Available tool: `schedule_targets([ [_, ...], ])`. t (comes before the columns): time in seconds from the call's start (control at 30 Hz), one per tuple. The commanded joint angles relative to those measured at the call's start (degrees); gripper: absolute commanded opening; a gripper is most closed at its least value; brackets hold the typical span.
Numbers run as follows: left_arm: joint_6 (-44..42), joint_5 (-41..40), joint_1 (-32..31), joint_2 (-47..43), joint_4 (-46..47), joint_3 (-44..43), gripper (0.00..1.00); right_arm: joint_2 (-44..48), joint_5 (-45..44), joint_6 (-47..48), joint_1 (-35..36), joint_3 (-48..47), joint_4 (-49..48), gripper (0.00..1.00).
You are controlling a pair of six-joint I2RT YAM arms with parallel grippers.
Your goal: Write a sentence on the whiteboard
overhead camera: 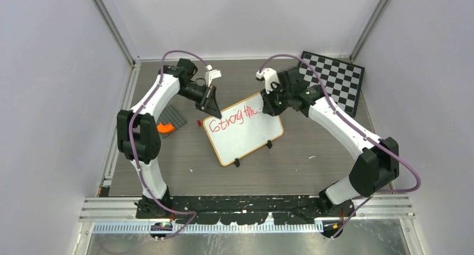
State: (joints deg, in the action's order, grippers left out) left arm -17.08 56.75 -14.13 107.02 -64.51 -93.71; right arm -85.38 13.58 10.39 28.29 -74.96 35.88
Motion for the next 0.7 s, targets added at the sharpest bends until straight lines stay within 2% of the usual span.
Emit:
schedule_targets([
  [0.0, -0.7, -2.1, -0.4, 0.5, -1.3, 0.0, 0.0, 0.7, -1.3, -0.1, -0.4, -3.9, -2.3, 0.0],
  [0.67, -0.9, -2.4, -0.4, 0.1, -1.5, 0.2, 0.0, -0.2, 0.5, -1.6, 2.5, -2.2, -2.5, 0.0],
])
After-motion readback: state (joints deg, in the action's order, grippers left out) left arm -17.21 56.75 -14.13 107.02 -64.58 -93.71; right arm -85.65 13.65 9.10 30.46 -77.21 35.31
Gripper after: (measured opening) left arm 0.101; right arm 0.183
